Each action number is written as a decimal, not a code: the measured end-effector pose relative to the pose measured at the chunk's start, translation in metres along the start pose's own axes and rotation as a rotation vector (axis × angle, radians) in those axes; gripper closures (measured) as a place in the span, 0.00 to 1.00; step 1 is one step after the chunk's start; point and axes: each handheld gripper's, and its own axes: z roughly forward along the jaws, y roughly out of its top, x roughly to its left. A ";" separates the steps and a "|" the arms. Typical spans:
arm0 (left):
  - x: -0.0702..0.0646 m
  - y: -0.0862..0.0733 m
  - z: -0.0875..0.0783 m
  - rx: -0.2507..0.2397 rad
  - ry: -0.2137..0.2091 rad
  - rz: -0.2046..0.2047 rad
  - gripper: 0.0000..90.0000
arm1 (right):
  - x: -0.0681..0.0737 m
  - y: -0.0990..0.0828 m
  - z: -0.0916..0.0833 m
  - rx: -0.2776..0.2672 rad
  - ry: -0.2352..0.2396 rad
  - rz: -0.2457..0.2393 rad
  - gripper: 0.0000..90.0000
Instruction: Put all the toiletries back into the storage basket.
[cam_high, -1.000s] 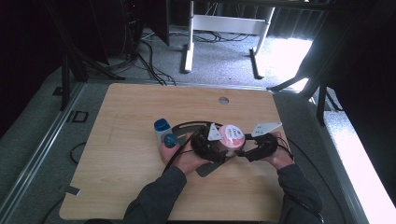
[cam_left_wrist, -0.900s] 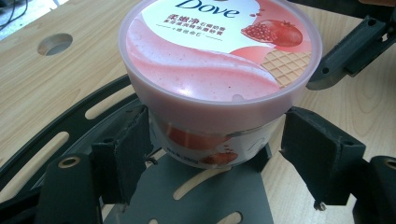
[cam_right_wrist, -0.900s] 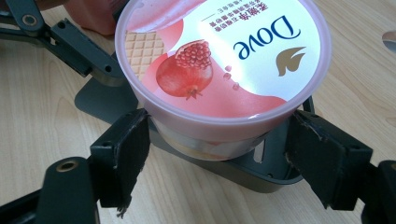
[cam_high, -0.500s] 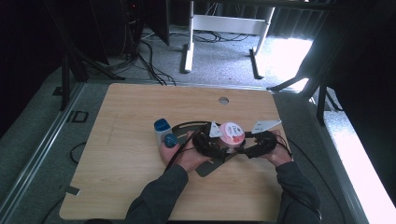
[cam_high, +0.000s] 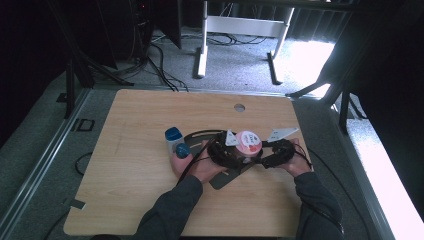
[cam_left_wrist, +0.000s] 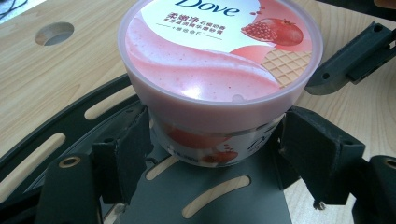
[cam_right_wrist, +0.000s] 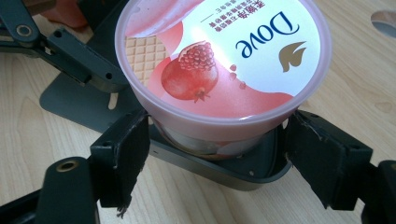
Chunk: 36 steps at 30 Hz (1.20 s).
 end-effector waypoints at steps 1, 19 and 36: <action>0.000 0.000 0.001 0.003 0.001 -0.001 0.28 | 0.000 0.000 0.001 0.003 -0.002 -0.002 0.25; -0.001 -0.006 0.012 0.051 -0.014 -0.005 0.31 | -0.002 -0.002 0.009 0.097 -0.010 -0.025 0.25; -0.003 -0.009 0.015 0.071 -0.035 -0.003 0.39 | 0.000 -0.006 0.009 0.129 -0.041 -0.030 0.22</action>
